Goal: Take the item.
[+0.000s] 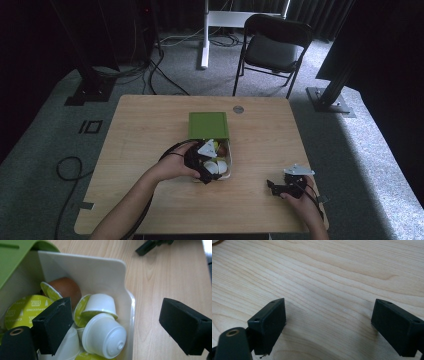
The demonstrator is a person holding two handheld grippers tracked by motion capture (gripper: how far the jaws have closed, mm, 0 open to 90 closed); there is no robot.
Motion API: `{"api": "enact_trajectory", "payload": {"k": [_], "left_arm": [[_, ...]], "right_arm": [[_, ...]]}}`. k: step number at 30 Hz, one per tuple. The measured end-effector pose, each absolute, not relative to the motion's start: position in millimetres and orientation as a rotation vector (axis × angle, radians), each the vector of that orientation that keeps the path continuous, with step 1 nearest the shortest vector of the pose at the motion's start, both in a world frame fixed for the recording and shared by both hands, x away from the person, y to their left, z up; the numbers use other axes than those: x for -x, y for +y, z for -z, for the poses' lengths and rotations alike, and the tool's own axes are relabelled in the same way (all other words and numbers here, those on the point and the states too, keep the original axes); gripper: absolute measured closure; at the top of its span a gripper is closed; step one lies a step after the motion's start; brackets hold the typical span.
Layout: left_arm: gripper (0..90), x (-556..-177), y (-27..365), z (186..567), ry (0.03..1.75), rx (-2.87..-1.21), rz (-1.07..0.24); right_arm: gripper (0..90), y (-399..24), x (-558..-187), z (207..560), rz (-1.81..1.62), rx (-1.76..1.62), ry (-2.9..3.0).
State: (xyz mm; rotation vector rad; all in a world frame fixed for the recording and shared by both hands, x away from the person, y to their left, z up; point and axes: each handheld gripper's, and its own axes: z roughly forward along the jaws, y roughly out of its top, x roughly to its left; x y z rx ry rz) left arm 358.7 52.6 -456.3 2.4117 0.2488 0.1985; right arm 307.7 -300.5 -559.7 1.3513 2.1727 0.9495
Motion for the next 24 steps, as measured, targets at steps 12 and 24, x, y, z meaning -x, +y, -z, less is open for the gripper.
{"api": "enact_trajectory", "payload": {"k": [12, 24], "left_arm": [[21.9, -360.0, 46.4, 463.2, 0.269, -2.482, -0.203], [26.0, -365.1, 42.6, 470.4, 0.284, -2.555, -0.199]], "right_arm": [[12.2, -300.4, -307.7, 559.7, -0.949, -1.351, 2.173], [12.2, -300.4, -307.6, 559.7, -0.949, -1.352, 2.173]]}}
